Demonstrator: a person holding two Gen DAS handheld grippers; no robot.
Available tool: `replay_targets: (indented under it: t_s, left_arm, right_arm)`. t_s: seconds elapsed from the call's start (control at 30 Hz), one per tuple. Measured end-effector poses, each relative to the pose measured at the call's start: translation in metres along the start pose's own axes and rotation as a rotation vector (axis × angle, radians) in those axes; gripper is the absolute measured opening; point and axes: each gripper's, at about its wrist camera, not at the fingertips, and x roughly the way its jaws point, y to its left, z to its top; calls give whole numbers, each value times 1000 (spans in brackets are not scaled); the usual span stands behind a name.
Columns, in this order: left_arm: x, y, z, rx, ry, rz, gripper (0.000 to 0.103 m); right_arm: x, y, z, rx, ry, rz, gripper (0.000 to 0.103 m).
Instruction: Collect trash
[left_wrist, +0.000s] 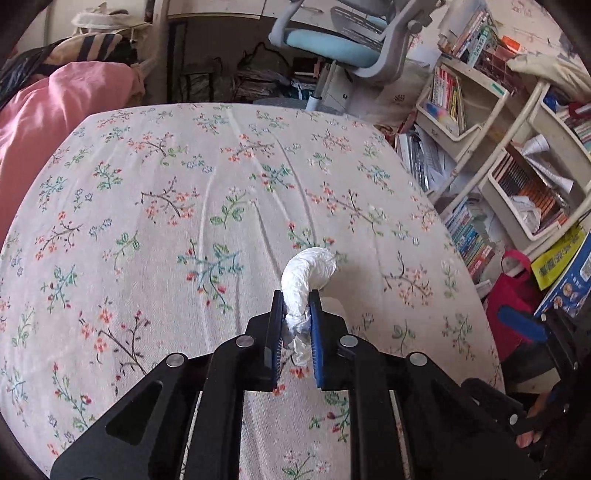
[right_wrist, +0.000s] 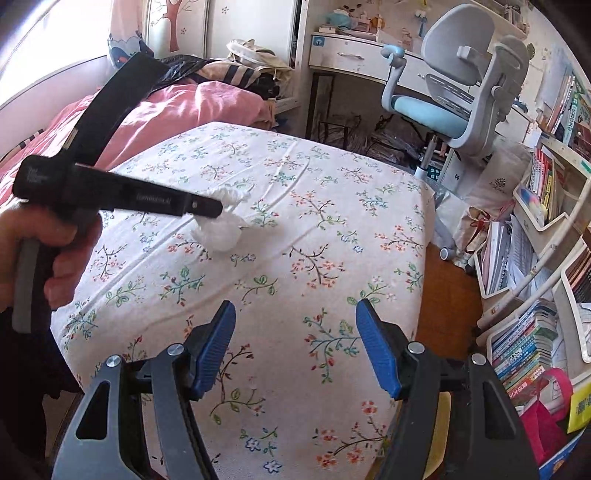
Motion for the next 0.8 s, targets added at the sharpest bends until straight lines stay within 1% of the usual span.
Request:
replay_targets:
  t_s: [0.03,0.07,0.1,0.13,0.17,0.2,0.27,0.37,0.43,0.53,0.63,0.8]
  left_arm:
    - [2,-3,-5,19,15,11,13]
    - [3,-4,-9,33,24,19,16]
    - [2,-4,-12,43,21,22,18]
    - [1,-5,-14,52,19,21,24]
    - [-1,-6,-15,57,18,17,33]
    - [-3,-7,-16,62,15,27,46]
    - [-5,-12,-17,86,0,66,56]
    - [-5,-21,-17,154,0,95,59]
    - [-3,-29,-19,207,0,131,60]
    - [-1,-37,-22,269,6,146,60]
    - [1,-44,-22,299,7,150,60]
    - [3,-44,-21,294,9,133,60]
  right_arm:
    - [1,0,-2,0,5,-1,66]
    - [1,1,-3,-1,7,-1,66]
    - [1,1,-4,-2,10,-3,65]
    - [1,1,-5,-5,11,-5,66]
    - [1,0,-5,-5,12,-8,66]
    - [1,-2,-4,-3,11,-9,66]
    - [1,-5,-3,8,9,-11,66]
    - [0,-8,-1,20,3,-10,66]
    - [0,-7,-1,17,0,-12,67]
    - [0,-6,-1,15,1,-15,69]
    - [2,-8,-1,18,5,-17,69]
    - [3,-8,-1,18,6,-19,69]
